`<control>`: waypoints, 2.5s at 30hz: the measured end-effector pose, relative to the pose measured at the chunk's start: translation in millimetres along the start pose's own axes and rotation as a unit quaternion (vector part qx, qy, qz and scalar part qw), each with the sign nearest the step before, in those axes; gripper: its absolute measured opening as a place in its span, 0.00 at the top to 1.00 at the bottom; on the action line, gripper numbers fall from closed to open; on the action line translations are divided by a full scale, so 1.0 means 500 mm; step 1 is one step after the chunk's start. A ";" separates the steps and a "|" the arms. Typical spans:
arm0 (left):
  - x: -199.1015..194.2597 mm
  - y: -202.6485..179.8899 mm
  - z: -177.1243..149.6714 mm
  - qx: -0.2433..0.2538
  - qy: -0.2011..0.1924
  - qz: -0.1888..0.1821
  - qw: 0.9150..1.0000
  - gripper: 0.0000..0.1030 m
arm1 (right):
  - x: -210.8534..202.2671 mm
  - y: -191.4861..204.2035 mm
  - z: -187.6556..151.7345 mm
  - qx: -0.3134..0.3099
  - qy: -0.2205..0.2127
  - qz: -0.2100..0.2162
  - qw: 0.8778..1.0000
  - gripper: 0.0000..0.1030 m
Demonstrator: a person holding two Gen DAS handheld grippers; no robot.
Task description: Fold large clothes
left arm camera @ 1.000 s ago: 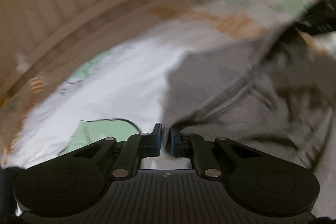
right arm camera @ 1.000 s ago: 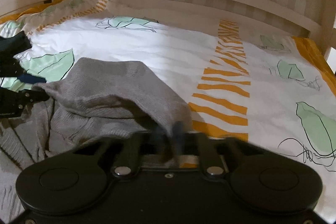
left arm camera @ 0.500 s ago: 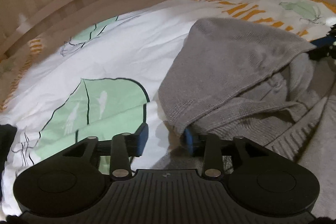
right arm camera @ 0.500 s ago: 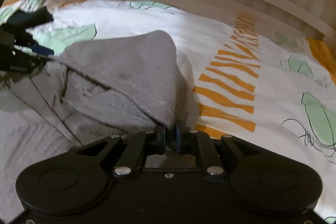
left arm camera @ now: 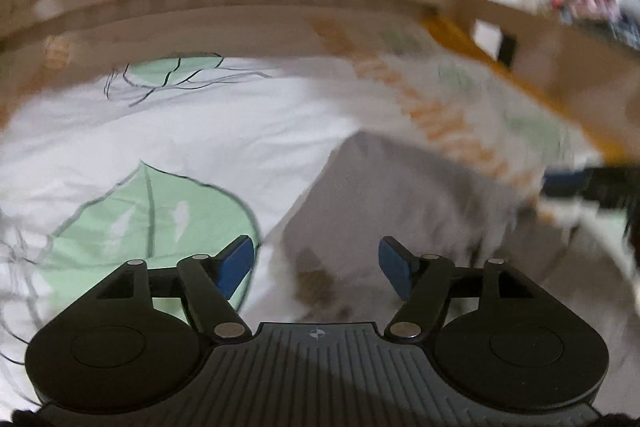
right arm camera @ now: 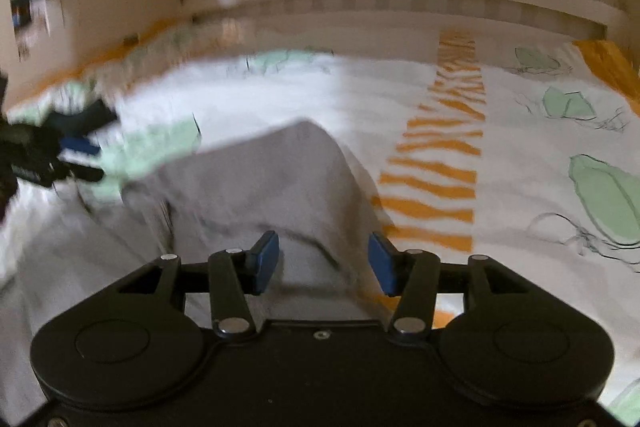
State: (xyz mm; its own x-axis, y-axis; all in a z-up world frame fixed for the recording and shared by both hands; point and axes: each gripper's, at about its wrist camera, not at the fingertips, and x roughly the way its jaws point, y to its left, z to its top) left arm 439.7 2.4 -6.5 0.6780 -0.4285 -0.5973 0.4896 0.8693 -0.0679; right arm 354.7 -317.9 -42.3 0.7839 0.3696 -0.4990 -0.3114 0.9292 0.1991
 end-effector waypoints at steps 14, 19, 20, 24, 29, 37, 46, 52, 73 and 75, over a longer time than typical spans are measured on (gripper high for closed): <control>0.142 0.029 -0.071 -0.085 0.071 0.029 0.993 0.22 | 0.126 -0.027 -0.041 0.055 0.062 -0.055 0.995 0.63; 0.099 0.019 -0.014 -0.062 0.052 0.012 0.997 0.23 | 0.096 -0.027 -0.005 0.041 0.046 -0.043 0.997 0.58; 0.092 0.018 -0.001 -0.060 0.042 0.007 0.997 0.23 | 0.087 -0.029 0.008 0.041 0.035 -0.037 0.998 0.55; 0.121 0.004 0.053 -0.036 0.042 0.003 0.998 0.23 | 0.099 -0.038 0.060 0.055 0.019 -0.016 0.998 0.48; 0.196 -0.008 0.082 -0.024 0.064 0.001 0.998 0.23 | 0.168 -0.030 0.106 0.046 0.028 -0.007 0.999 0.47; 0.289 0.004 0.079 -0.047 0.100 -0.009 0.994 0.24 | 0.269 -0.027 0.120 0.046 0.065 -0.001 0.997 0.45; 0.285 0.023 0.073 -0.061 0.087 -0.022 0.994 0.95 | 0.310 -0.019 0.105 0.040 0.090 -0.017 0.995 0.89; 0.163 -0.008 0.065 -0.023 -0.011 -0.036 0.999 0.95 | 0.201 0.016 0.113 -0.010 0.010 -0.010 1.000 0.90; -0.195 -0.143 -0.288 0.168 0.032 -0.140 0.975 0.93 | -0.177 0.203 -0.200 -0.199 0.049 0.058 0.977 0.89; -0.202 -0.136 -0.282 0.137 0.042 -0.140 0.980 0.93 | -0.187 0.205 -0.209 -0.188 0.066 0.061 0.978 0.89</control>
State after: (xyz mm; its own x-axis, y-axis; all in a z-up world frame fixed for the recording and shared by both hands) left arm 260.5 21.3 -54.3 0.4545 -0.6082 -0.6507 0.7860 0.6175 -0.0281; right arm 193.5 -257.2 -63.5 0.6605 0.4508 -0.6004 -0.5923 0.8043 -0.0478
